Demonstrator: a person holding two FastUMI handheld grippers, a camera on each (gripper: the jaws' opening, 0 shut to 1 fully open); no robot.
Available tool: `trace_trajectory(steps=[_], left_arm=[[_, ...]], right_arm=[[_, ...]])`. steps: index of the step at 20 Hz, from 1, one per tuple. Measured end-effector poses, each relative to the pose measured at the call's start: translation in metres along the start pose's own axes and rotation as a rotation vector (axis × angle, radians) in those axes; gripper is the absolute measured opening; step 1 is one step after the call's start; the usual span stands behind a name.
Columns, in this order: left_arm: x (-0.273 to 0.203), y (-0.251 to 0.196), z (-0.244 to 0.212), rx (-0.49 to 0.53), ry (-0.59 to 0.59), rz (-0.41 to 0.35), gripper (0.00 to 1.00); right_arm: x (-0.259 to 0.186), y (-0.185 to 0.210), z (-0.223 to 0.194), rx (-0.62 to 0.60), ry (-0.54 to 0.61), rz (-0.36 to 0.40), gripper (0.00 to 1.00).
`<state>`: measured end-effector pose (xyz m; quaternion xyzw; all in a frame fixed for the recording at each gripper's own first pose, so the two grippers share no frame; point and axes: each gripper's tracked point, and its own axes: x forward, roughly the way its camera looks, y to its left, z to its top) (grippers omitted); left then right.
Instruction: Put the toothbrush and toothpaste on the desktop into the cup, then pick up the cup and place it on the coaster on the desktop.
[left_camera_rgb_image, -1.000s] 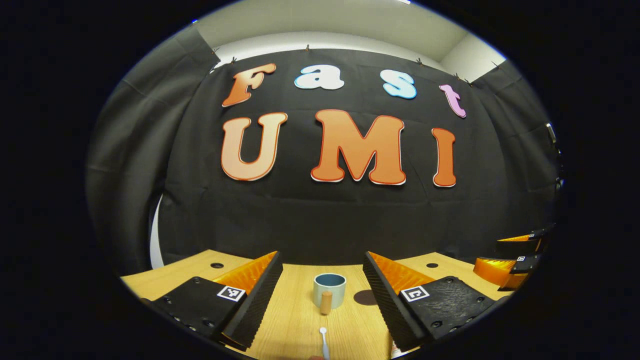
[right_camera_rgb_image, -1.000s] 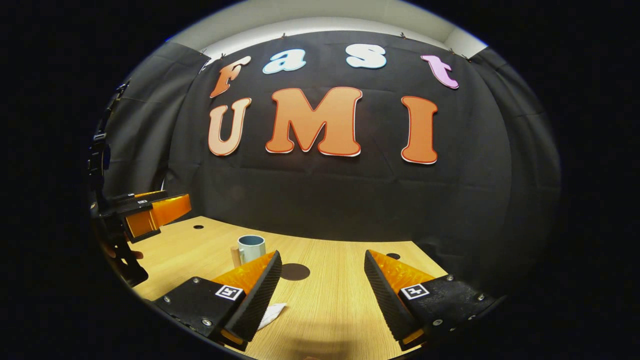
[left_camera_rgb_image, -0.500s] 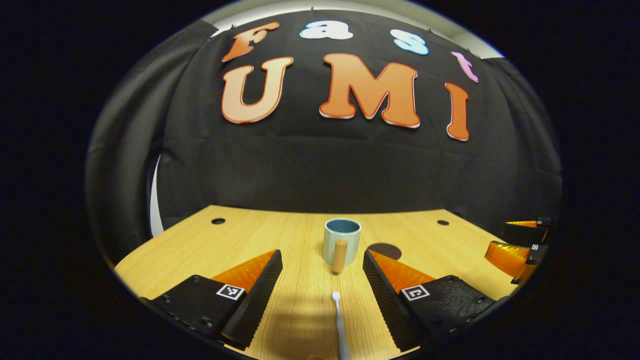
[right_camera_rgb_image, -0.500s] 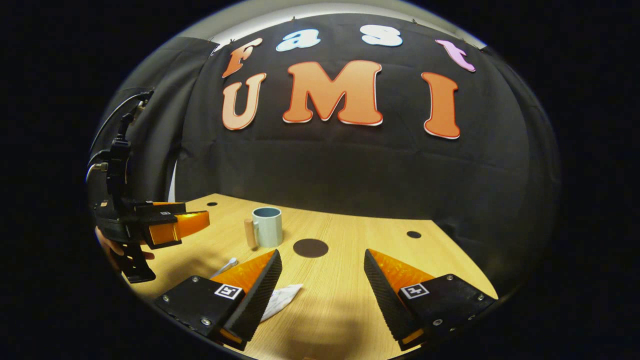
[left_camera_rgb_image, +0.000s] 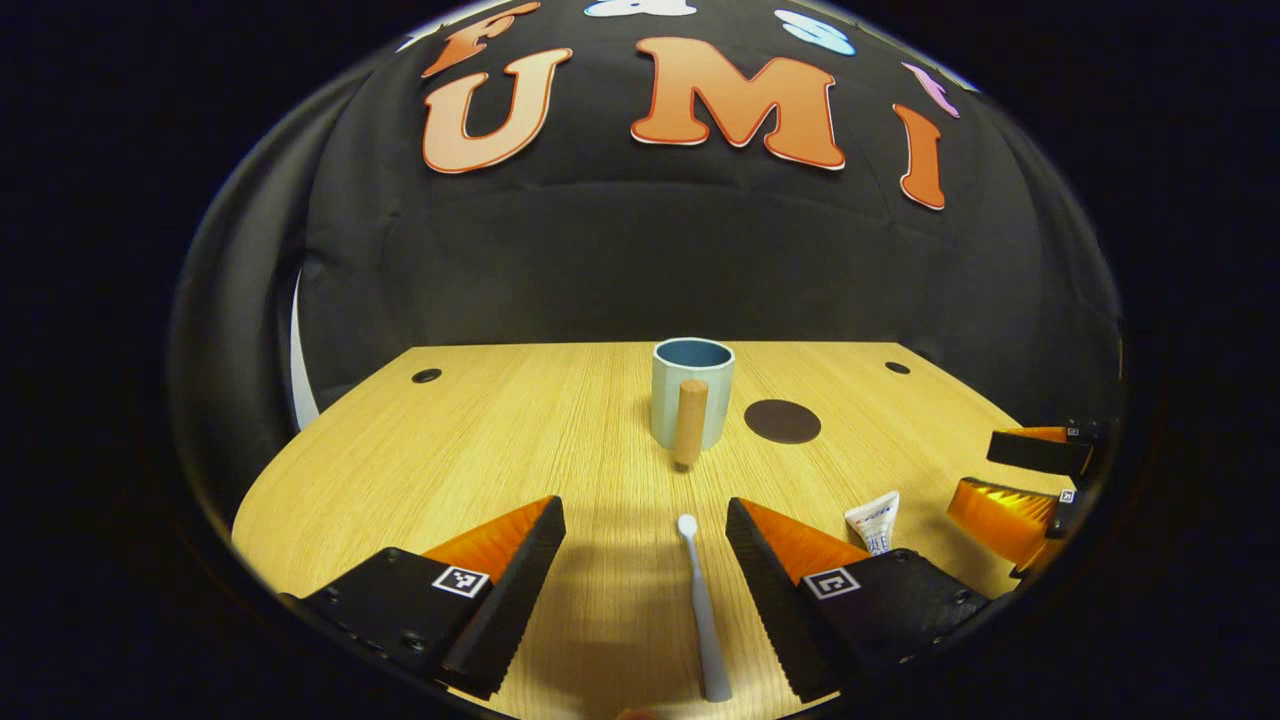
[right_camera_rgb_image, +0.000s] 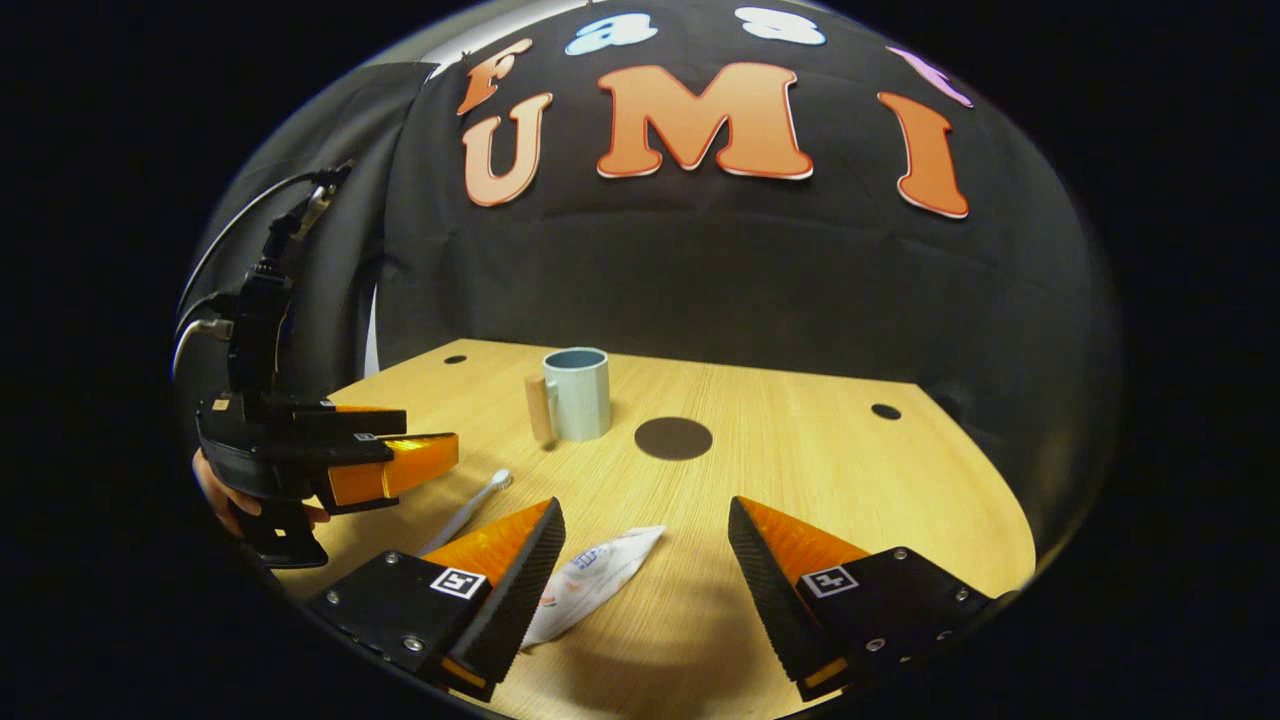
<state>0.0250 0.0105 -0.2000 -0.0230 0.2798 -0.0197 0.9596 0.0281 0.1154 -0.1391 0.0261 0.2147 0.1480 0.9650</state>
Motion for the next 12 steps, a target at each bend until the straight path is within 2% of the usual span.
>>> trace_trajectory(steps=[7,12], left_arm=[[0.005,-0.015,-0.028,0.024,0.095,-0.036,0.98],[0.009,-0.013,-0.043,0.024,0.154,-0.036,0.98]], right_arm=[[0.016,0.018,-0.033,0.022,0.123,0.040,0.96],[0.028,0.024,-0.048,0.036,0.177,0.049,0.87]])
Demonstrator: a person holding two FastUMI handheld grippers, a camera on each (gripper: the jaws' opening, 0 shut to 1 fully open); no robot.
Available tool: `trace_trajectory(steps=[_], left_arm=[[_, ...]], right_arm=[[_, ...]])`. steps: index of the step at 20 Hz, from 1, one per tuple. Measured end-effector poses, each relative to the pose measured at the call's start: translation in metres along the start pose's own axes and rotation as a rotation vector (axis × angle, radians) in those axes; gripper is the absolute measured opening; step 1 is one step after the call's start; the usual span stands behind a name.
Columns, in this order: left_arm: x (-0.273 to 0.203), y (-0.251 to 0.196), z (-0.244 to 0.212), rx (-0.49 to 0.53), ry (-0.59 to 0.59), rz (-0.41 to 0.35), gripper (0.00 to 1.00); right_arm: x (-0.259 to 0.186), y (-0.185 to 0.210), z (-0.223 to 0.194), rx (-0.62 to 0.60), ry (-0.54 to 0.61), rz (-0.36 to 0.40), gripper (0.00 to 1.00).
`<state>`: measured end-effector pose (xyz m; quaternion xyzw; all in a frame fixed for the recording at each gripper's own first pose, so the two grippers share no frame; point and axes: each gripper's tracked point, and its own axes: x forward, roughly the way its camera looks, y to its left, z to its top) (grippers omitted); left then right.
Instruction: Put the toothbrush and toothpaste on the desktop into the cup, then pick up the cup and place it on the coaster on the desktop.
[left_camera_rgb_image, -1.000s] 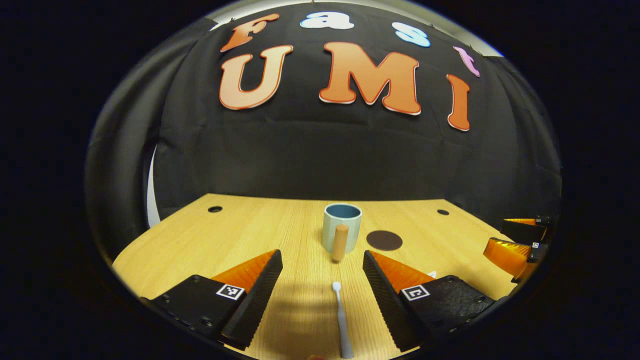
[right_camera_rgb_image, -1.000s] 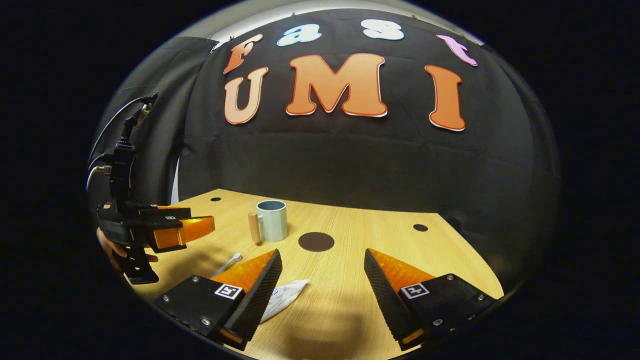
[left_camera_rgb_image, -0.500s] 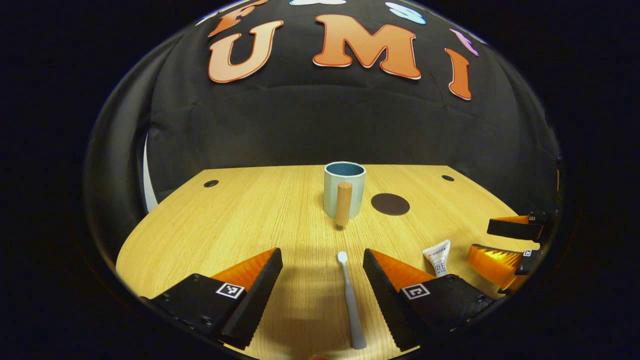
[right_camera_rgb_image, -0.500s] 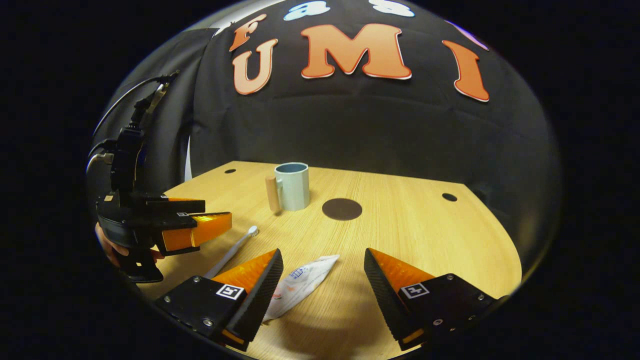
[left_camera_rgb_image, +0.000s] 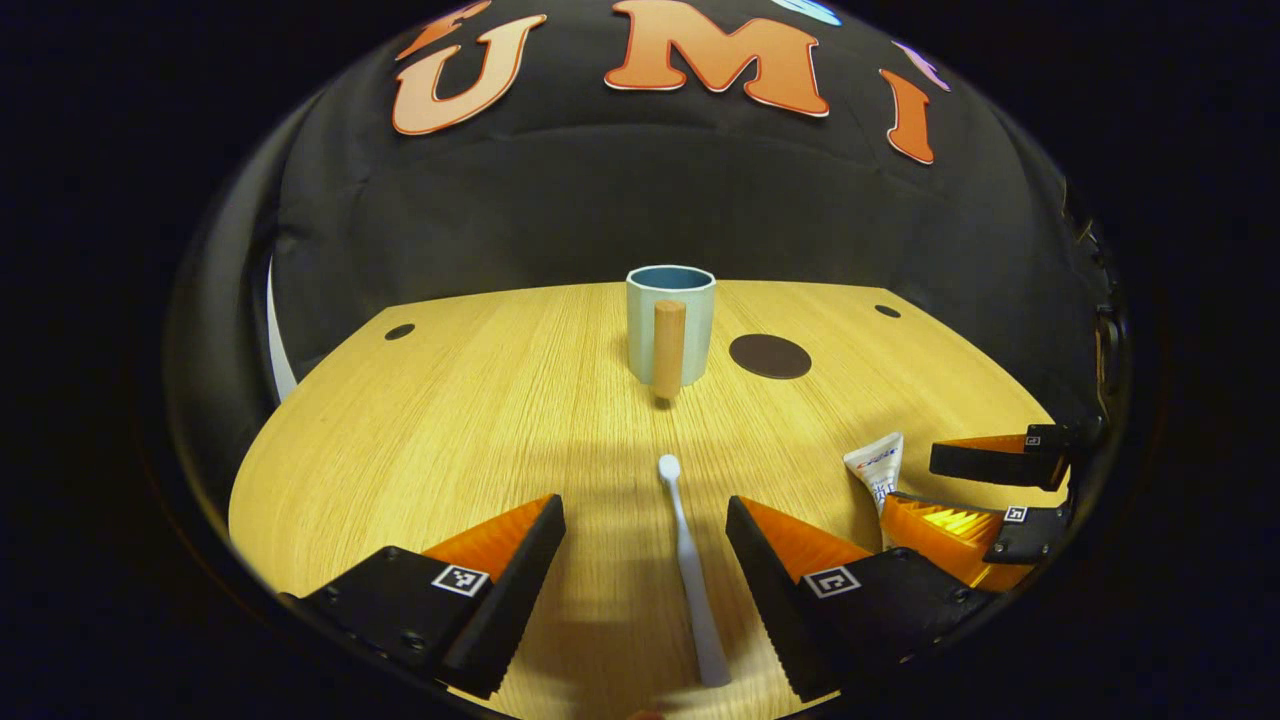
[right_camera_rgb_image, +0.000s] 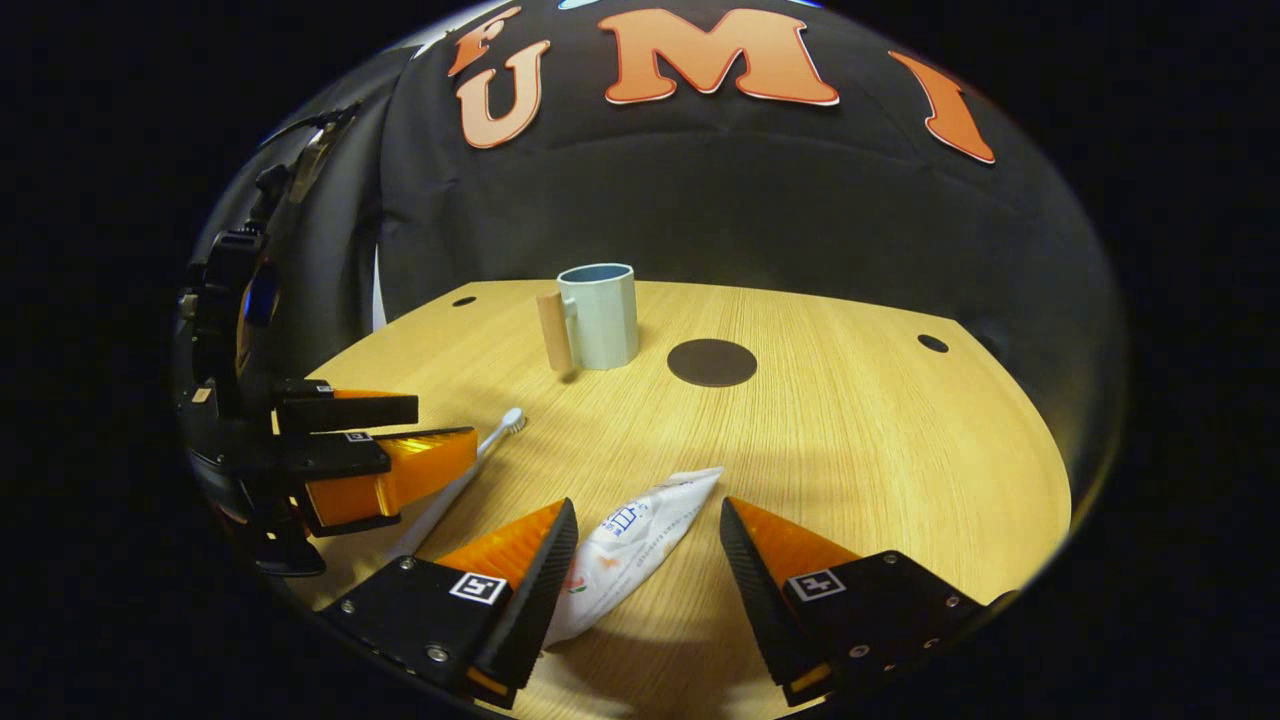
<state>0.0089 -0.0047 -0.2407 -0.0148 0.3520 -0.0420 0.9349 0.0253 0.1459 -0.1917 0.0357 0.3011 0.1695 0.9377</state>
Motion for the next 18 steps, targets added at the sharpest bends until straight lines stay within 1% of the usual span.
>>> trace_trajectory(steps=[3,5,6,7,8,9,10,11,12,13,15,18], left_arm=[[0.003,0.001,-0.007,0.000,0.028,0.006,0.98],[0.005,0.002,-0.009,-0.001,0.037,0.010,0.98],[0.006,0.002,-0.010,-0.001,0.041,0.012,0.98],[0.006,0.002,-0.012,0.000,0.047,0.015,0.98],[0.007,0.002,-0.013,0.000,0.052,0.015,0.98],[0.007,0.002,-0.014,0.000,0.055,0.014,0.98],[0.008,0.002,-0.015,-0.001,0.058,0.014,0.98],[0.009,0.002,-0.016,0.000,0.060,0.012,0.98],[0.009,0.002,-0.017,0.001,0.066,0.013,0.98],[0.008,0.002,-0.018,0.005,0.071,0.011,0.98],[0.009,0.002,-0.019,0.017,0.083,0.015,0.98],[0.009,0.001,-0.020,0.032,0.117,0.017,0.98]], right_arm=[[0.007,0.004,-0.004,0.034,0.025,0.003,0.84],[0.010,0.007,-0.006,0.021,0.033,0.005,0.84],[0.011,0.009,-0.008,0.012,0.037,0.008,0.79],[0.013,0.009,-0.009,0.005,0.041,0.004,0.82],[0.013,0.011,-0.011,-0.003,0.046,0.004,0.80],[0.012,0.010,-0.012,-0.009,0.053,0.005,0.71],[0.010,0.009,-0.013,-0.011,0.060,0.005,0.73],[0.010,0.006,-0.014,-0.016,0.067,0.002,0.69],[0.008,0.000,-0.015,-0.021,0.076,-0.007,0.66],[0.006,-0.007,-0.017,-0.029,0.085,-0.021,0.61],[0.004,-0.013,-0.016,-0.051,0.091,-0.037,0.54],[0.005,-0.012,-0.016,-0.061,0.107,-0.040,0.53]])
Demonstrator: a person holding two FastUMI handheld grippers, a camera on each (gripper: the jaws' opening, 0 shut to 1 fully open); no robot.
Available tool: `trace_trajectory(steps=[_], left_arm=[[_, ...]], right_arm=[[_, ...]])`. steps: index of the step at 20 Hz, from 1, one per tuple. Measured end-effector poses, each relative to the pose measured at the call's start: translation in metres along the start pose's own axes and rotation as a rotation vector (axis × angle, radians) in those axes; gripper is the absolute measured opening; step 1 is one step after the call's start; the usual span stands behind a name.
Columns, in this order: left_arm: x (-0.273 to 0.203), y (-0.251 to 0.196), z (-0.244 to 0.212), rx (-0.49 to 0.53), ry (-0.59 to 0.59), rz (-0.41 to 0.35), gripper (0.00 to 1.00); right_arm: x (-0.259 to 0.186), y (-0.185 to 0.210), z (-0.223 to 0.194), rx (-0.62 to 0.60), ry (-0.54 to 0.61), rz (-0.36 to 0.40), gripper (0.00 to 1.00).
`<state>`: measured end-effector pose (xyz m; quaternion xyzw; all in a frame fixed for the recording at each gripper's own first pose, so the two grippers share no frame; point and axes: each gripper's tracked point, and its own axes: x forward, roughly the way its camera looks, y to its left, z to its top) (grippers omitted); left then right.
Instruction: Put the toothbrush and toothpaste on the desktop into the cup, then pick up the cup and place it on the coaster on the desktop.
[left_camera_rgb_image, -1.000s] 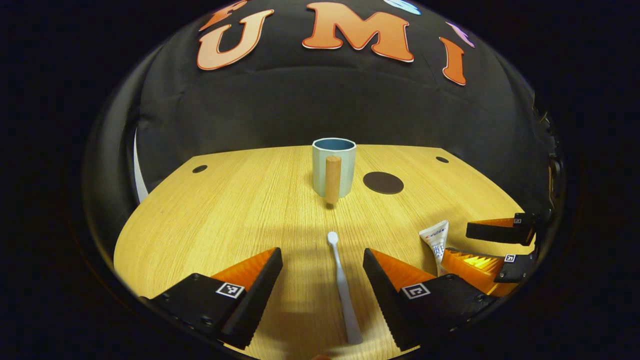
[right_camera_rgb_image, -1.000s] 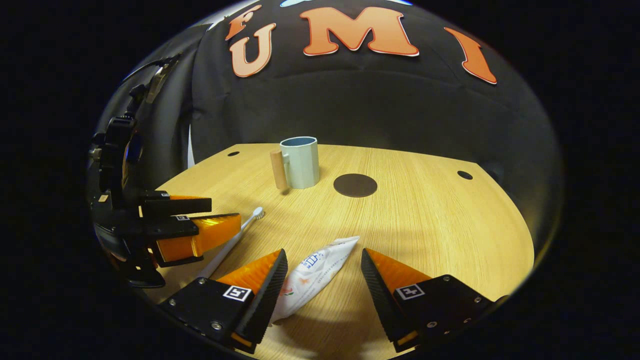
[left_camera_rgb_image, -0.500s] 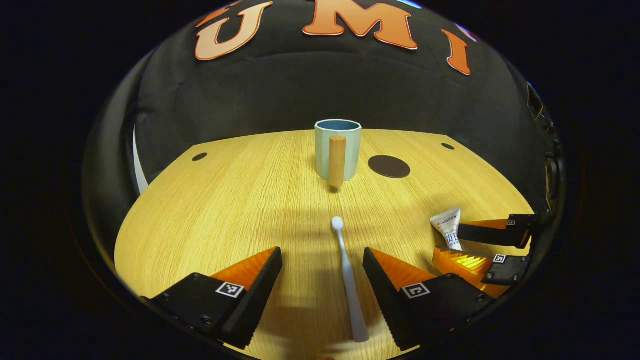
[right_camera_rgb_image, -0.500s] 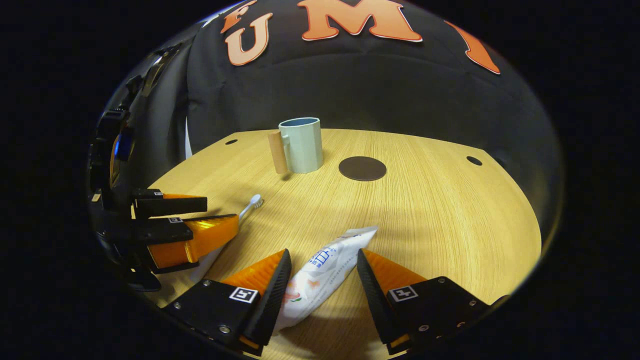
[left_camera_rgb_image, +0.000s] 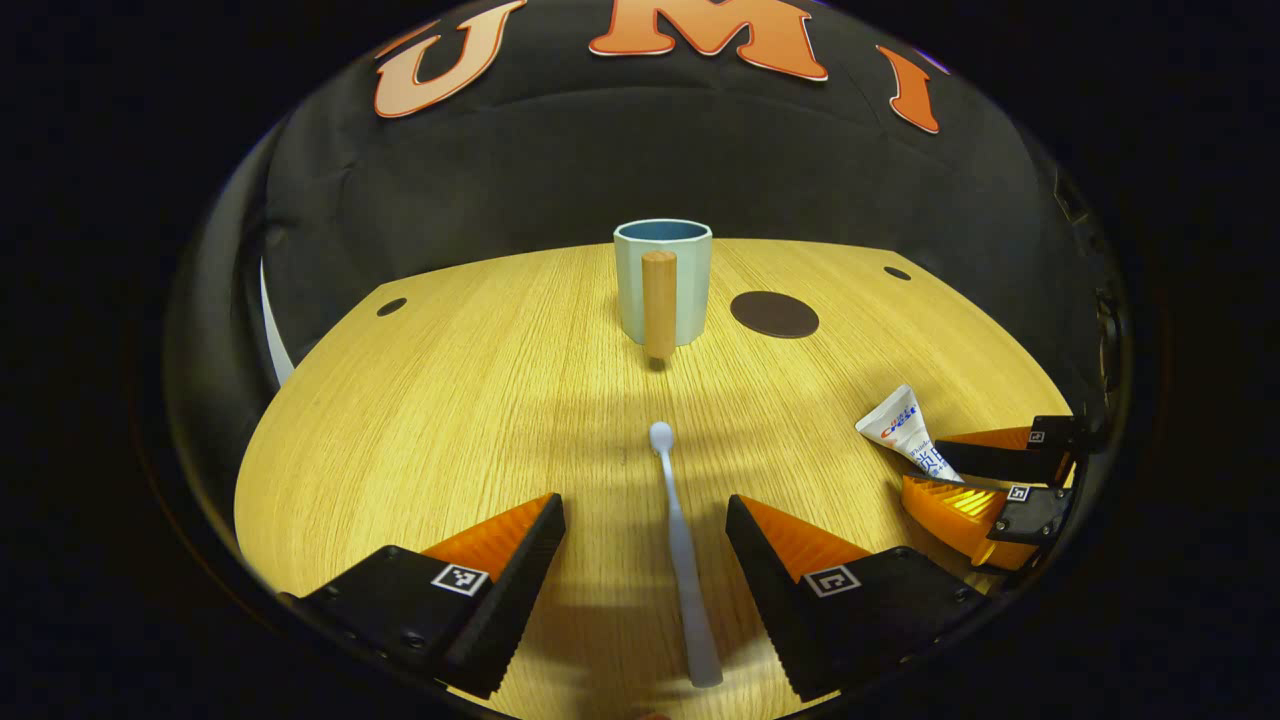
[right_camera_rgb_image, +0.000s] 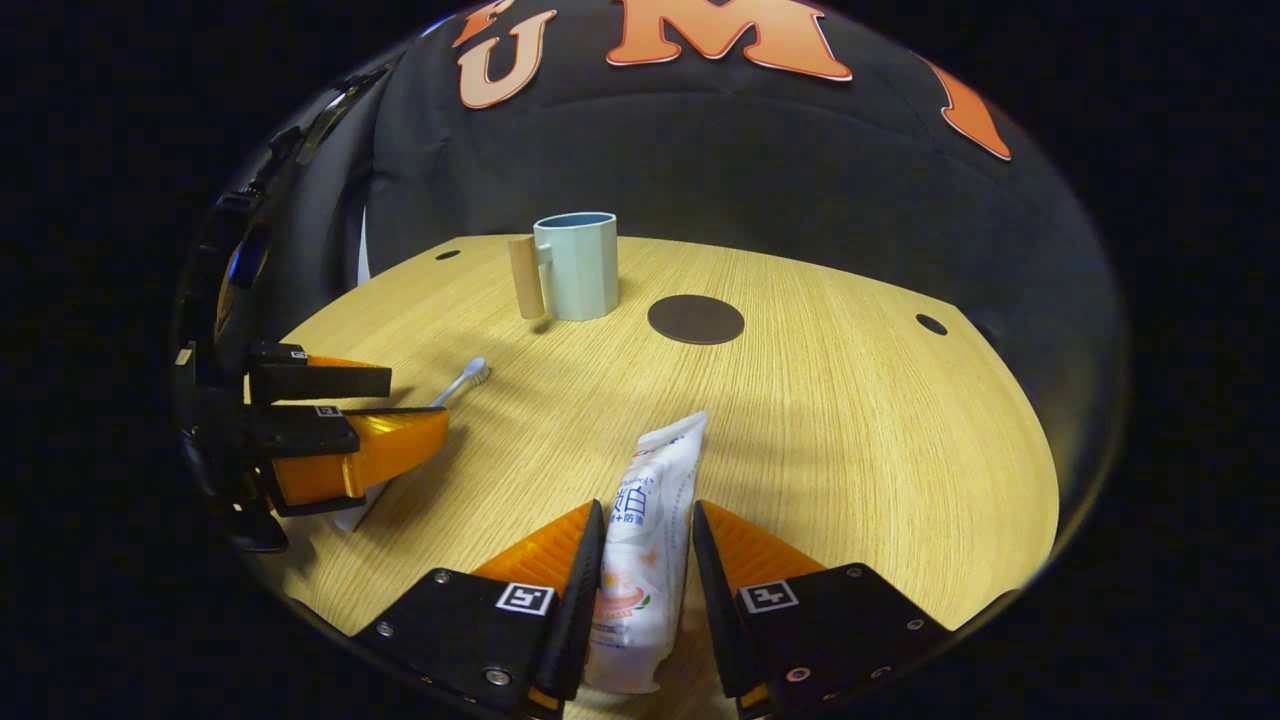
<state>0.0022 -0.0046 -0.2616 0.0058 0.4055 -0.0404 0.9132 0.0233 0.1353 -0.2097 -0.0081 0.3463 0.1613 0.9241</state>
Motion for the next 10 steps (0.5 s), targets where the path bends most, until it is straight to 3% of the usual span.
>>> trace_trajectory(steps=[2,4,5,7,8,9,10], left_arm=[[0.001,0.001,-0.003,0.004,0.033,-0.005,0.98],[0.001,0.003,-0.003,-0.001,0.062,0.000,0.98],[-0.001,0.001,-0.003,-0.002,0.060,0.006,0.94],[0.000,-0.001,-0.006,-0.002,0.079,0.009,0.97],[0.000,-0.005,-0.005,-0.007,0.089,0.004,0.94],[-0.003,-0.007,-0.008,-0.009,0.099,0.001,0.77],[-0.003,-0.010,-0.008,-0.021,0.104,-0.003,0.75]], right_arm=[[-0.001,-0.003,0.001,-0.023,0.007,-0.003,0.47],[0.001,-0.007,0.002,-0.018,0.010,-0.022,0.35],[0.000,-0.007,0.002,0.003,0.016,-0.015,0.24],[0.001,-0.011,0.004,0.052,0.021,-0.008,0.17],[0.000,-0.012,0.003,0.083,0.026,0.005,0.14],[0.002,-0.012,0.005,0.113,0.019,0.014,0.13],[0.001,-0.012,0.005,0.134,0.019,0.023,0.12]])
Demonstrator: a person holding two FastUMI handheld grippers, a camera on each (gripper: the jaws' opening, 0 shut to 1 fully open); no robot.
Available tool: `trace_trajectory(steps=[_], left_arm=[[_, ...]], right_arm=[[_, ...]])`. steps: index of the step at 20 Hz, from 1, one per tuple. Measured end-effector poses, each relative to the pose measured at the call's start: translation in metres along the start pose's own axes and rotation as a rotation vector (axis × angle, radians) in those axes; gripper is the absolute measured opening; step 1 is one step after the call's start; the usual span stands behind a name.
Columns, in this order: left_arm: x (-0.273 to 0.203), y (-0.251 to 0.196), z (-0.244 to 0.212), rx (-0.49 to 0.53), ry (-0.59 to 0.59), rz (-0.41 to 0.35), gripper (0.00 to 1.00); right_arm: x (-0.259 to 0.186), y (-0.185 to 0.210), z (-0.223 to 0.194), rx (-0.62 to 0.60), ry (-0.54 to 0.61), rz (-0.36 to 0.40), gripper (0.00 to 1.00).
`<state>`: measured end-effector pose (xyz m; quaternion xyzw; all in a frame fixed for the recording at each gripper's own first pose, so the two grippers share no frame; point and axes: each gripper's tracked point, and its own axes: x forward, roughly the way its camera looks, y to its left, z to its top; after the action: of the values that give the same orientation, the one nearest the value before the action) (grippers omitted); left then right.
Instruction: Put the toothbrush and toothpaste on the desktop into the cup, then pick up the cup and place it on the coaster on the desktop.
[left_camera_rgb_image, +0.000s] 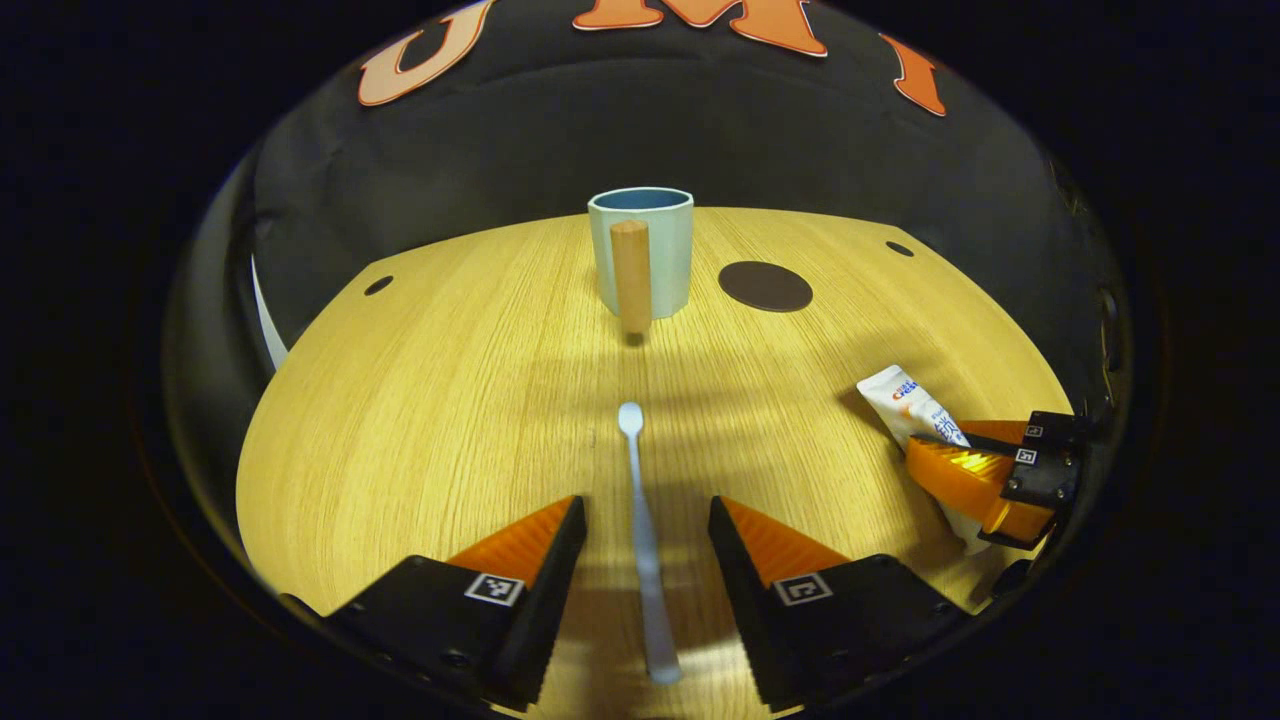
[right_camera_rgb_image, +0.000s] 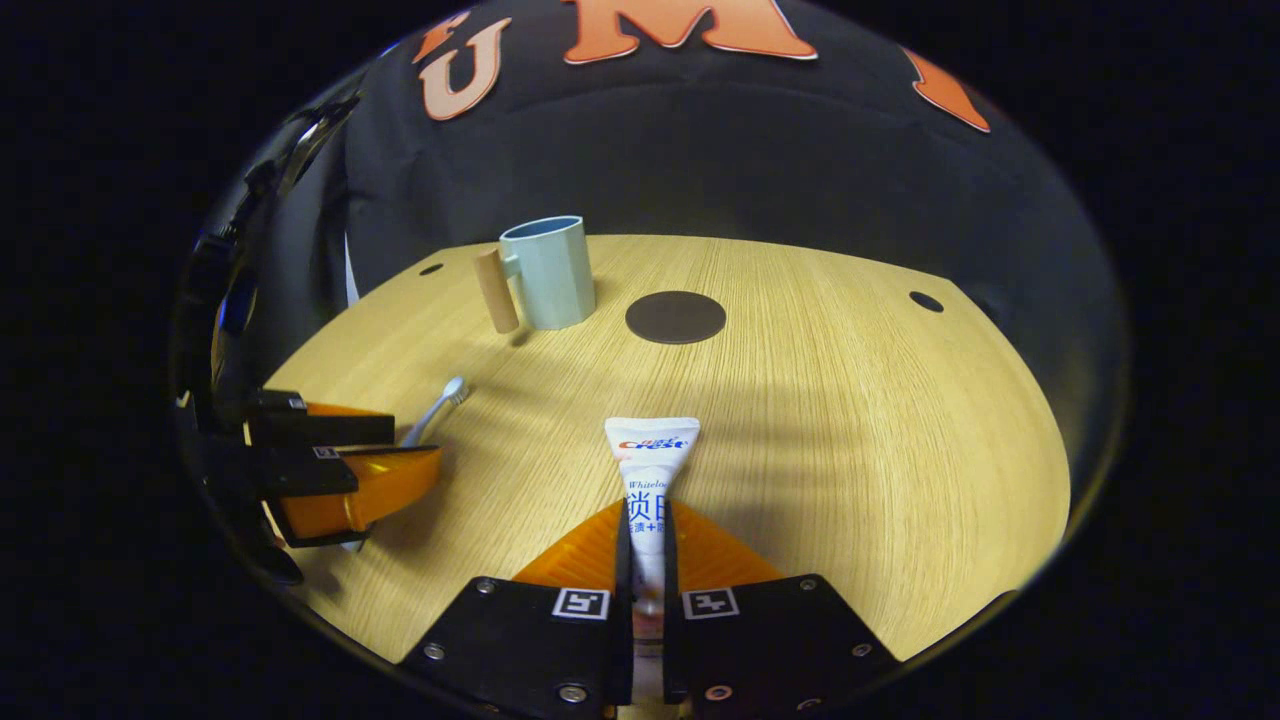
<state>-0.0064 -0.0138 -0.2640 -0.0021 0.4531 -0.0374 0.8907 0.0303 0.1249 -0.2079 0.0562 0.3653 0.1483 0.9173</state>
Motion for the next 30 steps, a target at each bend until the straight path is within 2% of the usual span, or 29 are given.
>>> trace_trajectory(steps=[1,2,3,5,6,8,9,10,11,12,16,19,26,30], left_arm=[[0.000,-0.003,-0.001,-0.011,0.003,-0.005,0.59],[0.000,-0.006,-0.001,-0.025,0.002,-0.008,0.59],[0.002,-0.005,-0.001,-0.038,0.001,-0.002,0.39],[0.004,-0.004,-0.003,-0.058,0.001,0.006,0.07],[0.007,-0.003,-0.007,-0.057,0.004,0.004,0.13],[0.014,-0.004,-0.010,-0.066,-0.011,-0.017,0.13],[0.016,-0.002,-0.012,-0.068,-0.019,-0.030,0.09],[0.018,0.000,-0.010,-0.074,-0.034,-0.040,0.14],[0.021,0.000,-0.010,-0.075,-0.038,-0.050,0.04],[0.016,0.001,-0.009,-0.077,-0.043,-0.058,0.03],[0.021,0.003,-0.012,-0.097,-0.078,-0.077,0.03],[0.026,0.010,-0.016,-0.098,-0.097,-0.087,0.03],[0.019,0.019,-0.004,-0.085,-0.158,-0.069,0.03],[0.014,0.024,0.012,-0.073,-0.262,-0.070,0.02]], right_arm=[[0.000,0.000,0.002,0.011,-0.010,0.006,0.12],[-0.001,-0.001,0.002,0.009,-0.015,0.007,0.11],[-0.002,-0.002,0.005,-0.003,-0.026,0.005,0.11],[-0.008,-0.002,0.010,-0.018,-0.055,0.006,0.11],[-0.014,-0.002,0.013,-0.014,-0.069,0.011,0.11],[-0.021,-0.004,0.019,-0.004,-0.093,0.016,0.11],[-0.023,-0.005,0.021,-0.001,-0.101,0.014,0.11],[-0.023,-0.006,0.022,-0.002,-0.104,0.010,0.11],[-0.022,-0.006,0.023,0.000,-0.106,0.009,0.11],[-0.021,-0.008,0.024,0.001,-0.106,0.007,0.11],[-0.027,-0.006,0.034,0.023,-0.144,0.028,0.11],[-0.028,-0.012,0.037,0.013,-0.163,0.006,0.11],[-0.029,-0.019,0.039,0.023,-0.168,-0.001,0.11],[-0.035,-0.021,0.051,0.049,-0.208,0.006,0.11]])
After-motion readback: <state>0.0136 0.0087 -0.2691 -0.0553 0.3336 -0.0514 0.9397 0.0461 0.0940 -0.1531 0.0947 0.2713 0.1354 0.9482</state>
